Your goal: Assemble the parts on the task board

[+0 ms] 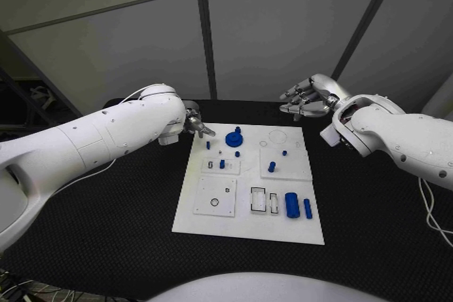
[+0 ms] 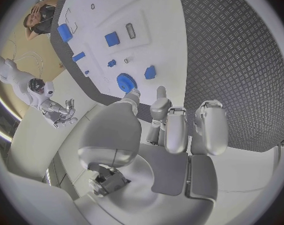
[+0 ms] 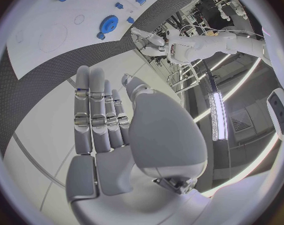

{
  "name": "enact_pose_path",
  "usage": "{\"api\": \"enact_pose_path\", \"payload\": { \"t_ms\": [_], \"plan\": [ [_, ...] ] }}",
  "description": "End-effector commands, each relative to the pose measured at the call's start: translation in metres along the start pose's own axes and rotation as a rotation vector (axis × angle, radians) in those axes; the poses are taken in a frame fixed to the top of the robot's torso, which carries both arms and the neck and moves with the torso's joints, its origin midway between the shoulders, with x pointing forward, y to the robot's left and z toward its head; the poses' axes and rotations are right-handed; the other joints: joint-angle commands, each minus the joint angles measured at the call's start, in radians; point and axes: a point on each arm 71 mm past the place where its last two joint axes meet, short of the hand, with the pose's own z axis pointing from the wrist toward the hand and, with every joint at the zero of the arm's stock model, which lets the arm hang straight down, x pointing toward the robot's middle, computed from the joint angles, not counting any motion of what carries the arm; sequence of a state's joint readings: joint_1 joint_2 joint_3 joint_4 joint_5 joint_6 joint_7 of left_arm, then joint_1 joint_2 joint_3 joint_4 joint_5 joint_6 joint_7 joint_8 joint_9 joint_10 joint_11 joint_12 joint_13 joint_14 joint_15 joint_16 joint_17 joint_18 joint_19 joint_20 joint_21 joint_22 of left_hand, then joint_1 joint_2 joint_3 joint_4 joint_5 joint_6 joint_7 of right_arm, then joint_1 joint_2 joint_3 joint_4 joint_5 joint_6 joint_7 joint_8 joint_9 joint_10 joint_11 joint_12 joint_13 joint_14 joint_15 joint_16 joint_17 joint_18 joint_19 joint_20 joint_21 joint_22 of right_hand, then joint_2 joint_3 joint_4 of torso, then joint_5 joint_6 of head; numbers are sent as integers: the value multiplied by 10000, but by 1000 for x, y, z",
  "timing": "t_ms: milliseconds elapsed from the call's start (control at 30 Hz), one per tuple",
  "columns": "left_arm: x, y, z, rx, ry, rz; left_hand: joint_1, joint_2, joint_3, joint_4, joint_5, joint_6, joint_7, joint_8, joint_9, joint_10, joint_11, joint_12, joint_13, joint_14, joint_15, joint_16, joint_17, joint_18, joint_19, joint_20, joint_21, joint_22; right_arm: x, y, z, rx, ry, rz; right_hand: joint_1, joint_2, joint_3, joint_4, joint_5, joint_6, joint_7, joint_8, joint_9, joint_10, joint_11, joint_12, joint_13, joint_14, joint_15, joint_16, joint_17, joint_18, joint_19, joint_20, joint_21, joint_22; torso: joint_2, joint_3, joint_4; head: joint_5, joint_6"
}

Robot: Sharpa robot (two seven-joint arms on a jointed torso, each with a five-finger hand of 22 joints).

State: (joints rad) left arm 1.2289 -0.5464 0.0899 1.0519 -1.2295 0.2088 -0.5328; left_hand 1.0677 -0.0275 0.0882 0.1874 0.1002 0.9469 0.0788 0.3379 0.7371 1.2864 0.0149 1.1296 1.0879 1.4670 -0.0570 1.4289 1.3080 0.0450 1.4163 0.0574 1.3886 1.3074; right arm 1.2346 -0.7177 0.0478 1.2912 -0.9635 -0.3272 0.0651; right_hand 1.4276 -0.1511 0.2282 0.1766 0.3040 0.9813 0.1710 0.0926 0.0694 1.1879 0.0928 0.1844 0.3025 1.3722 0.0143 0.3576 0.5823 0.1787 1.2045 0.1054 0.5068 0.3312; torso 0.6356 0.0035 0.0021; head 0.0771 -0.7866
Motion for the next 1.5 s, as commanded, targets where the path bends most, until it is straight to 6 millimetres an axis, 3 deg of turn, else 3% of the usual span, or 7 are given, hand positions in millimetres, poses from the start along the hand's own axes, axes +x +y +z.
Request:
{"api": "enact_pose_path", "payload": {
  "t_ms": [33, 833, 1333, 1500],
  "plan": [
    [3, 0, 2, -44, 357, 189, 103, 31, -71, -6, 56, 3, 61, -36, -16, -59, -29, -27, -5, 501, 88, -65, 1118, 144, -1, 46, -29, 584, 0, 2, 1, -85, 13, 21, -87, 37, -54, 22, 69, -4, 35, -23, 9, -61, -9, 41, -9, -72, -22, -67, 10, 33, 6, 50, -35, -15, -9, 1, 4, -3, -15],
    [19, -4, 11, -121, 761, 323, 307, 200, -147, -27, 67, 190, 22, -46, -108, 15, -58, 62, 54, 537, 71, 19, 1199, 117, 81, 49, 58, 702, 2, 3, 2, -110, 63, 34, -85, 40, -54, 23, 71, -3, 37, -21, 9, -76, -6, 37, -14, -79, -20, -73, 10, 33, 5, 51, -44, -20, -14, 10, 5, 13, -105],
    [20, -6, 9, 44, 834, -28, 650, 571, -65, -110, 68, 326, -21, -71, -209, 64, -99, 94, 55, 561, 37, 64, 1240, 112, 106, 23, 71, 745, 2, 3, 3, -90, 90, 35, -74, 55, -50, 23, 83, -2, 40, -18, 10, -100, -1, 34, -25, -89, -16, -84, 12, 34, 6, 55, -64, -32, -17, 7, 12, 17, -147],
    [21, -6, 9, 99, 918, -151, 1090, 782, 141, -357, 24, 390, -85, -40, -222, 90, -155, 112, 61, 571, -5, 81, 1256, 109, 122, -5, 80, 773, 3, 3, 3, -80, 112, 36, -74, 55, -50, 23, 83, -2, 40, -18, 10, -100, -1, 34, -25, -89, -16, -84, 12, 34, 6, 55, -64, -32, -18, 11, 3, 22, -153]
  ]
}}
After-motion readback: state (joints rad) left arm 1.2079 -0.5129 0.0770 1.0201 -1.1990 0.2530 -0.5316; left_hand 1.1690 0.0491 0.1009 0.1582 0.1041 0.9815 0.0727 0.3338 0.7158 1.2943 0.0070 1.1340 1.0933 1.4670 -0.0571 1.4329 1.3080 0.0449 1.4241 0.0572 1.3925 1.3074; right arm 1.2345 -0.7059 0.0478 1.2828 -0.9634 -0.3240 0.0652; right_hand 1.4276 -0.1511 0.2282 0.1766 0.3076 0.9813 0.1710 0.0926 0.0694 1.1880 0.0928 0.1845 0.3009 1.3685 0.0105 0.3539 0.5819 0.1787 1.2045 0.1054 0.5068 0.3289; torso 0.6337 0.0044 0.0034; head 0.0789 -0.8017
